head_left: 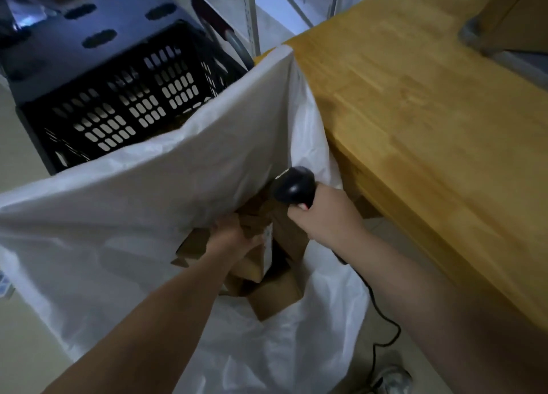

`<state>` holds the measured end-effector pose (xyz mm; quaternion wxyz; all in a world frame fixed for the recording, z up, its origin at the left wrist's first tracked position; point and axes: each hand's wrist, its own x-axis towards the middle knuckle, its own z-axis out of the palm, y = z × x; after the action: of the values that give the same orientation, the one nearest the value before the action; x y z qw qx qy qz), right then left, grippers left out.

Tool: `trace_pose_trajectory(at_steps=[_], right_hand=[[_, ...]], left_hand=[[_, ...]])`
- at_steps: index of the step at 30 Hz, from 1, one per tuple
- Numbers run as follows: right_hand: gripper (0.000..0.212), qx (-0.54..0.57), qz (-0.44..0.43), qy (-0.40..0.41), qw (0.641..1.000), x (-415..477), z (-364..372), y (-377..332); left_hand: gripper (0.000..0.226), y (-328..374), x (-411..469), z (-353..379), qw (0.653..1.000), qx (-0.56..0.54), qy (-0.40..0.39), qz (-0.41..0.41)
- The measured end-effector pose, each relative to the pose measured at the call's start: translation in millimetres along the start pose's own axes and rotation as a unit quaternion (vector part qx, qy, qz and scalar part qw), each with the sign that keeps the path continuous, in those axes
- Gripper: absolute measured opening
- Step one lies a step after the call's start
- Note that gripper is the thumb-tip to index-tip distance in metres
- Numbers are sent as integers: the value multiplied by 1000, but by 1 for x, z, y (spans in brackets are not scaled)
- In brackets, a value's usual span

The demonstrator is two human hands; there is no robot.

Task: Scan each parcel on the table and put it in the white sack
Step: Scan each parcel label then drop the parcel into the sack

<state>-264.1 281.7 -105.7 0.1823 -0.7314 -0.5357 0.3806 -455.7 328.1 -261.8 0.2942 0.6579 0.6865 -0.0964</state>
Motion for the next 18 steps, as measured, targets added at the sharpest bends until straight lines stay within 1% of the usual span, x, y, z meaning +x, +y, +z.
trace_pose_trajectory(at_steps=[2, 3, 6, 8, 14, 16, 18], right_hand=[[22, -2, 3, 9, 1000, 2, -1, 8], [21, 0, 4, 12, 1000, 2, -1, 10], [19, 11, 8, 15, 1000, -2, -4, 14], [21, 23, 17, 25, 999, -7, -8, 13], [26, 46, 78, 132, 987, -34, -51, 13], [25, 47, 96, 176, 979, -46, -76, 15], [24, 47, 104, 208, 971, -60, -104, 18]], left_hand=[[83, 5, 3, 4, 1000, 4, 0, 5], [75, 8, 4, 3, 1000, -4, 14, 14], [53, 22, -6, -13, 995, -25, 63, 71], [44, 34, -18, -31, 989, -64, 84, 106], [34, 94, -69, -103, 953, -153, 152, 212], [33, 122, -87, -123, 940, -160, 156, 258], [35, 154, -104, -137, 931, -164, 142, 293]])
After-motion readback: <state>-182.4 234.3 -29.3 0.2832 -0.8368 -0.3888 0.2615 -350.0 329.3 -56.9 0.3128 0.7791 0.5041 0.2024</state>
